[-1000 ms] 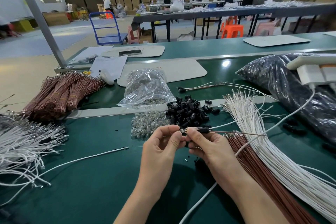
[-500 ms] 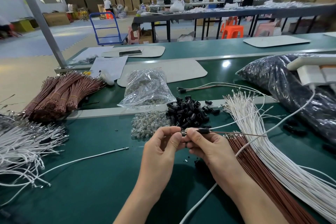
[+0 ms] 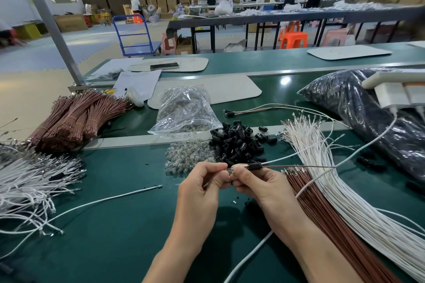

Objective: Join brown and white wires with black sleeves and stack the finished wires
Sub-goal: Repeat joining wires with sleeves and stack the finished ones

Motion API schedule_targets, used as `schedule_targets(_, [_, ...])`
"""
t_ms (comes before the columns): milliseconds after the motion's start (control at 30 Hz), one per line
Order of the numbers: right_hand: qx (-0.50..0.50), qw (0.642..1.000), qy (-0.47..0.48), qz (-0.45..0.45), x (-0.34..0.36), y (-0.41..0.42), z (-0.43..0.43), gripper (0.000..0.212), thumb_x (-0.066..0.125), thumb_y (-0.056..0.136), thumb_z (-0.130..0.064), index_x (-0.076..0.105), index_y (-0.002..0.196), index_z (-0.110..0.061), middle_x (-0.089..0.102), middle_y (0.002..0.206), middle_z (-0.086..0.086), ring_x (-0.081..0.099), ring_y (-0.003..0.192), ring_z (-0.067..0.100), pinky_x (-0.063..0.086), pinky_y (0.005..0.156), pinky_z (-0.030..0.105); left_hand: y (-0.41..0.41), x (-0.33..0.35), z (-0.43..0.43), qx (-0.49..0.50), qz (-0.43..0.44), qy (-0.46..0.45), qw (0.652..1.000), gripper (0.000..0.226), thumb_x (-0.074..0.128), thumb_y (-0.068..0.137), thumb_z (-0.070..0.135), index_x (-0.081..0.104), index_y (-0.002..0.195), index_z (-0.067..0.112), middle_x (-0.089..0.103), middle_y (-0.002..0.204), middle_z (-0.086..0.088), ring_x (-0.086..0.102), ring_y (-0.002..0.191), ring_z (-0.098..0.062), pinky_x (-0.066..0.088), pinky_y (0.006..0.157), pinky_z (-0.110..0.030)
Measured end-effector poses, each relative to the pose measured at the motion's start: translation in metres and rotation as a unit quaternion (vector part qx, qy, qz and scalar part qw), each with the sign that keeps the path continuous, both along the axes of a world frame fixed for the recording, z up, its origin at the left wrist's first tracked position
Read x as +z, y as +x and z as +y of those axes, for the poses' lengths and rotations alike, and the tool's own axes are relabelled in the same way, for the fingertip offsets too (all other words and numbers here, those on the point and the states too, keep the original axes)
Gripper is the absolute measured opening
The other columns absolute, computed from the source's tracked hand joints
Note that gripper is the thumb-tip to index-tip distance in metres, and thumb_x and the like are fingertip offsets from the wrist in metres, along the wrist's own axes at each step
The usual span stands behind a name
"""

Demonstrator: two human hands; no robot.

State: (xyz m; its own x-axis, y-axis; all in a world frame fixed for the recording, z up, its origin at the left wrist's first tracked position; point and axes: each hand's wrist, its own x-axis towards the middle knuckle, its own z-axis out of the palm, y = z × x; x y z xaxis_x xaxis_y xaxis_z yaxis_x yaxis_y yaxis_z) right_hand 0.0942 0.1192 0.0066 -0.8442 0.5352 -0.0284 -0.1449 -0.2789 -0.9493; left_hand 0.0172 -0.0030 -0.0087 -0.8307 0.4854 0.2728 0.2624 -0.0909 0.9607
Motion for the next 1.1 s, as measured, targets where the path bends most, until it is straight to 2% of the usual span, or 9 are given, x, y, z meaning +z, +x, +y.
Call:
schedule_targets(233, [0.016, 1.000, 0.003, -0.004, 0.0002, 0.0000, -0.0023, 0.020, 0.075, 0.076, -0.030, 0.082, 0.089, -0.016, 0.078, 0.083, 0.005, 0.070, 0.072, 0.006, 0.053, 0.066, 0.016, -0.0013, -0.0052, 0.0030, 0.004, 0.050, -0.009, 0.999, 0.028, 0.064, 0.096, -0.001, 0.070, 0.097, 0.027, 0.076, 0.091, 0.004, 0.075, 0.085, -0.017, 0.056, 0.077, -0.020])
schedule_targets(367, [0.020, 1.000, 0.002, -0.007, 0.0004, -0.0009, -0.0001, 0.025, 0.076, 0.074, -0.036, 0.082, 0.091, -0.019, 0.078, 0.085, 0.005, 0.070, 0.075, 0.007, 0.054, 0.068, 0.017, -0.0027, -0.0068, 0.0047, 0.008, 0.117, -0.025, 0.993, 0.023, 0.065, 0.098, 0.010, 0.070, 0.103, 0.032, 0.071, 0.100, 0.008, 0.072, 0.095, -0.018, 0.056, 0.083, -0.025])
schedule_targets(433, [0.020, 1.000, -0.005, -0.010, 0.0003, -0.0018, 0.0010, 0.032, 0.079, 0.069, -0.041, 0.082, 0.091, -0.017, 0.077, 0.084, 0.005, 0.069, 0.074, 0.008, 0.054, 0.068, 0.018, -0.0035, -0.0060, 0.0032, 0.008, 0.165, -0.045, 0.985, 0.020, 0.067, 0.096, 0.013, 0.068, 0.108, 0.030, 0.067, 0.103, 0.014, 0.069, 0.101, -0.013, 0.054, 0.086, -0.022])
schedule_targets(500, [0.021, 1.000, -0.018, -0.012, -0.0002, -0.0026, 0.0022, 0.038, 0.080, 0.063, -0.042, 0.082, 0.089, -0.014, 0.075, 0.082, 0.007, 0.068, 0.072, 0.010, 0.055, 0.067, 0.019, -0.0041, -0.0041, 0.0016, 0.009, 0.213, -0.057, 0.975, 0.028, 0.068, 0.095, 0.010, 0.067, 0.110, 0.033, 0.063, 0.106, 0.018, 0.068, 0.101, -0.008, 0.053, 0.086, -0.016])
schedule_targets(600, [0.036, 0.999, -0.031, -0.014, -0.0004, -0.0023, 0.0029, 0.037, 0.080, 0.062, -0.041, 0.082, 0.086, -0.014, 0.075, 0.082, 0.009, 0.068, 0.071, 0.010, 0.055, 0.066, 0.018, -0.0045, -0.0022, -0.0009, 0.019, 0.258, -0.072, 0.963, 0.032, 0.067, 0.096, 0.011, 0.063, 0.110, 0.040, 0.061, 0.107, 0.021, 0.067, 0.099, -0.004, 0.051, 0.085, -0.013])
schedule_targets(733, [0.050, 0.997, -0.052, -0.012, 0.0011, -0.0013, 0.0028, 0.032, 0.078, 0.065, -0.038, 0.081, 0.083, -0.011, 0.075, 0.083, 0.011, 0.068, 0.070, 0.011, 0.055, 0.065, 0.019, -0.0036, -0.0025, -0.0027, 0.023, 0.277, -0.078, 0.957, 0.025, 0.065, 0.097, 0.016, 0.063, 0.110, 0.038, 0.060, 0.106, 0.020, 0.068, 0.099, -0.006, 0.054, 0.085, -0.019])
schedule_targets(933, [0.056, 0.995, -0.078, -0.026, 0.0040, 0.0003, 0.0047, 0.030, 0.074, 0.081, -0.035, 0.079, 0.091, -0.008, 0.074, 0.090, 0.014, 0.067, 0.073, 0.015, 0.055, 0.061, 0.022, -0.0020, -0.0018, -0.0013, 0.017, 0.261, -0.075, 0.962, 0.019, 0.062, 0.097, 0.022, 0.064, 0.109, 0.038, 0.061, 0.106, 0.018, 0.068, 0.100, -0.005, 0.052, 0.085, -0.016])
schedule_targets(1100, [0.049, 0.997, -0.056, -0.035, 0.0039, 0.0007, 0.0028, 0.031, 0.075, 0.076, -0.038, 0.080, 0.086, -0.009, 0.075, 0.088, 0.012, 0.066, 0.070, 0.012, 0.055, 0.059, 0.022, -0.0024, -0.0038, -0.0014, 0.017, 0.256, -0.080, 0.963, 0.025, 0.066, 0.097, 0.013, 0.064, 0.108, 0.036, 0.062, 0.106, 0.018, 0.069, 0.099, -0.005, 0.054, 0.085, -0.020])
